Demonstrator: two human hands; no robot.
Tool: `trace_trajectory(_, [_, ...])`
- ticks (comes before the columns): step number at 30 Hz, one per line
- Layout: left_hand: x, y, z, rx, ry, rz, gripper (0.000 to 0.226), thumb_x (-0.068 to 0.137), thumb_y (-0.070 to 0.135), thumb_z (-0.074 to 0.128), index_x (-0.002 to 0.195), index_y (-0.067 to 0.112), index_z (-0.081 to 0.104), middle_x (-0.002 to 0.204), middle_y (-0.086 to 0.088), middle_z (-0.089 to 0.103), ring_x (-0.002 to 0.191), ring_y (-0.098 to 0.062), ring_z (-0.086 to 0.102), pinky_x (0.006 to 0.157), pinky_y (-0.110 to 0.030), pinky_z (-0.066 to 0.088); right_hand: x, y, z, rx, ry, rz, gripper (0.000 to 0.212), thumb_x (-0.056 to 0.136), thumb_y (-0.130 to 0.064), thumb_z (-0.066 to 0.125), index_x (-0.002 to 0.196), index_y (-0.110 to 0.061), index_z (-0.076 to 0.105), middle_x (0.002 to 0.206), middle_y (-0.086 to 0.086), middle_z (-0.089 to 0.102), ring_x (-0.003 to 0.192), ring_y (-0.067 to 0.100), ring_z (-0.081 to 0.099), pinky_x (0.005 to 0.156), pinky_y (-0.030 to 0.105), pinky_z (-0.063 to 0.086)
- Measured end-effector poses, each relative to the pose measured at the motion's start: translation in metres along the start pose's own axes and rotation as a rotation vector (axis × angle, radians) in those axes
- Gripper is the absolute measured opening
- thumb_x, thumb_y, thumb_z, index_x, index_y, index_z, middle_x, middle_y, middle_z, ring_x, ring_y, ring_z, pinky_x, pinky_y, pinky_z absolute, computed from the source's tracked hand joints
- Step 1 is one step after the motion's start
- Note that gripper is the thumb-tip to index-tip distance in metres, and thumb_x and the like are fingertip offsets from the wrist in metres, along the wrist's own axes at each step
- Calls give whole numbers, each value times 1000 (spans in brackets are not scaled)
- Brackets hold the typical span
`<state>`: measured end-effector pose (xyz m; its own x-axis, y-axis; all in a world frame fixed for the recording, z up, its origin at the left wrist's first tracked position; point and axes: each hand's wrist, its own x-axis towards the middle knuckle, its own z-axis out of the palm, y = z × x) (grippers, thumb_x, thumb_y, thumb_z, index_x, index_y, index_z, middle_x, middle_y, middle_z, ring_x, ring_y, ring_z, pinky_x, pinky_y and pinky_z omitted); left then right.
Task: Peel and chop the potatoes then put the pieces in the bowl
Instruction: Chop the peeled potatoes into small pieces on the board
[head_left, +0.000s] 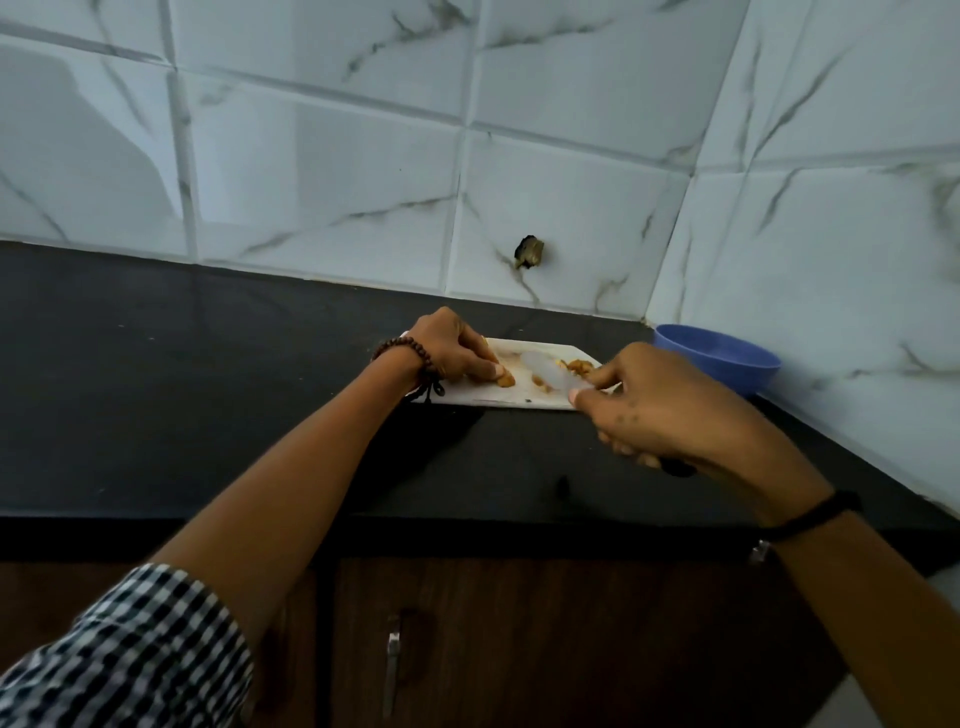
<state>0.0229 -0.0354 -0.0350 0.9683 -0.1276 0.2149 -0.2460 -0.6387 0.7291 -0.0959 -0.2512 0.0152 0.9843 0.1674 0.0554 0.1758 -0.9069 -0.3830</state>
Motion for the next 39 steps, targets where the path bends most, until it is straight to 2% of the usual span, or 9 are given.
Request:
trace_trajectory(5, [2, 0, 3, 66, 33, 3, 16, 86, 30, 71, 97, 20, 75, 77, 7, 69, 65, -1, 58, 61, -12, 43, 38, 1, 28, 130, 205, -13, 26, 86, -32, 75, 97, -12, 62, 80, 8, 69, 52, 16, 60, 46, 30, 51])
trace_trajectory(8, [3, -1, 5, 138, 5, 46, 17, 87, 32, 69, 101, 24, 75, 87, 7, 68, 80, -4, 58, 74, -18, 43, 62, -7, 45, 196, 281, -50, 25, 80, -24, 79, 91, -9, 62, 83, 9, 68, 51, 18, 59, 39, 24, 45])
trace_trajectory(12, [5, -1, 5, 168, -34, 64, 18, 86, 32, 69, 101, 25, 75, 94, 5, 70, 91, -7, 60, 83, -22, 45, 87, -15, 61, 181, 323, -54, 43, 69, -34, 87, 92, -10, 60, 94, 7, 63, 80, 24, 63, 57, 33, 48])
trace_trajectory(16, [6, 0, 5, 184, -57, 69, 20, 87, 33, 68, 104, 24, 74, 96, 7, 69, 87, -4, 59, 78, -18, 42, 103, -11, 67, 164, 343, -93, 35, 72, -26, 83, 89, -11, 56, 94, 9, 62, 82, 28, 65, 66, 41, 58])
trace_trajectory(19, [7, -1, 4, 173, -71, 65, 23, 86, 36, 69, 103, 23, 75, 91, 9, 69, 82, -2, 60, 77, -16, 44, 107, -8, 61, 166, 289, -123, 27, 75, -18, 81, 92, -13, 60, 88, 10, 65, 73, 26, 69, 60, 37, 59])
trace_trajectory(25, [8, -4, 1, 208, -99, 87, 35, 78, 36, 78, 110, 24, 73, 104, 8, 70, 99, -6, 61, 90, -21, 45, 107, -3, 39, 136, 121, -204, 26, 80, -14, 82, 96, -15, 61, 68, 2, 68, 35, -2, 55, 34, 13, 35])
trace_trajectory(32, [2, -2, 4, 253, -18, 160, 29, 80, 30, 76, 109, 23, 74, 100, 3, 71, 94, -4, 59, 78, -10, 39, 110, 2, 34, 113, 62, -260, 29, 81, -17, 82, 102, -16, 63, 90, 4, 73, 53, 7, 67, 64, 32, 59])
trace_trajectory(35, [0, 1, 5, 253, -16, 170, 28, 80, 33, 76, 107, 23, 75, 94, 7, 70, 87, 0, 57, 66, 1, 36, 109, 3, 30, 106, 36, -256, 29, 82, -14, 80, 104, -17, 62, 84, 0, 68, 42, -1, 61, 40, 16, 45])
trace_trajectory(39, [-2, 4, 7, 281, 10, 194, 25, 80, 33, 76, 102, 20, 77, 95, 3, 73, 89, -4, 60, 76, -11, 41, 110, 4, 32, 179, 21, -202, 27, 81, -10, 80, 100, -16, 61, 81, 6, 74, 47, 7, 67, 36, 19, 41])
